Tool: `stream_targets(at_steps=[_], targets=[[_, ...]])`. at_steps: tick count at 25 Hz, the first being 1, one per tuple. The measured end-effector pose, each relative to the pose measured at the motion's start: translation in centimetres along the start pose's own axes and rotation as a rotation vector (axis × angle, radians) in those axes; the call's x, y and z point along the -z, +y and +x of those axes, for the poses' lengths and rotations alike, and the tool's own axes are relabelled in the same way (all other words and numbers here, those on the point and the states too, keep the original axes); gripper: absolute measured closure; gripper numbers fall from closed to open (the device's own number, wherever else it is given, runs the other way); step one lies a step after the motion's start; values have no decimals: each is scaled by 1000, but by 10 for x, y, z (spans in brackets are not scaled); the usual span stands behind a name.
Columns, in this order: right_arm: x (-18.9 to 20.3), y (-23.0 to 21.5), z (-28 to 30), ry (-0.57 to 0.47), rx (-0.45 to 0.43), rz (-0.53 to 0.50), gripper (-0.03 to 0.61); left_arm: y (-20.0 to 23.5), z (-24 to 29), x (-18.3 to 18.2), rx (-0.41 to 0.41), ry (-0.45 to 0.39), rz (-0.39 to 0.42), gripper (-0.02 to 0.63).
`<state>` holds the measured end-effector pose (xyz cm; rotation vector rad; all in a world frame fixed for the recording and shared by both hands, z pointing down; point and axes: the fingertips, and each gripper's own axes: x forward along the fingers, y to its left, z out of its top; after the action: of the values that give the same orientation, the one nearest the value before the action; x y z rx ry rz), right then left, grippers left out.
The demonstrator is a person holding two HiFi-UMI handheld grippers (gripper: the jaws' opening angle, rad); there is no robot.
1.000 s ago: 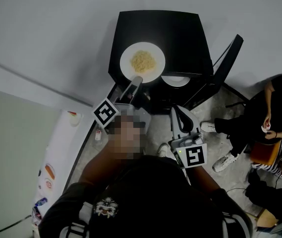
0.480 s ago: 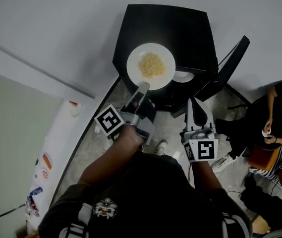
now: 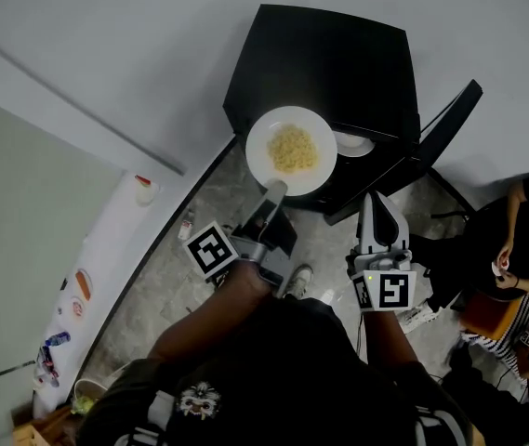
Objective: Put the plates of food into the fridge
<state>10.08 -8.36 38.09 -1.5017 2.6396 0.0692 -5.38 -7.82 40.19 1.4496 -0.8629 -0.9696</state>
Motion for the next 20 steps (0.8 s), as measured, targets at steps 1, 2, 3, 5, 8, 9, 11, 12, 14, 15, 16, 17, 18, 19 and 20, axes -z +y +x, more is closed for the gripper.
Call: stream_targets(at_steps=[1,2,3,5,8,9,11,12,14,15,16,17,18,19,20], targets=[[2,1,1,0,-6,3,554,3,-2,2,-5,0,-2,581],[3,2,1,-1,-11,5,554,7,-4,3,-12,0,-5,581],[4,3,2,-1,-16,7,554,11,-6,4,-21,2,-6,581],[7,5,5,3,-29,5,554,21,-6,4,-37,4,-7,581],[13,9,8,16,-46,6,554,34,-7,3,-58,4,-8,581],[15,10,7,21,-50,7,554,39,-8,3,-65,5,-11,581],[17,12,4,29,-52,8,554,51,-12,4,-83,3,-18,581],[18,13,2,32,-52,9,554,56,-13,4,-93,1,-22,581],[20,14,-1,40,-50,9,554,67,-14,0,-107,-6,-21,581],[22,13,-2,44,-48,9,554,72,-13,-3,-111,-9,-14,581],[23,13,-2,49,-46,8,554,77,-11,-6,-115,-12,-4,581],[24,12,-2,53,-43,7,554,83,-9,-10,-119,-16,6,581],[25,12,-2,57,-41,7,554,89,-7,-13,-127,-19,16,581],[26,12,-3,61,-38,7,554,96,-6,-17,-142,-22,25,581],[27,12,-3,65,-37,7,554,105,-5,-20,-160,-25,35,581]])
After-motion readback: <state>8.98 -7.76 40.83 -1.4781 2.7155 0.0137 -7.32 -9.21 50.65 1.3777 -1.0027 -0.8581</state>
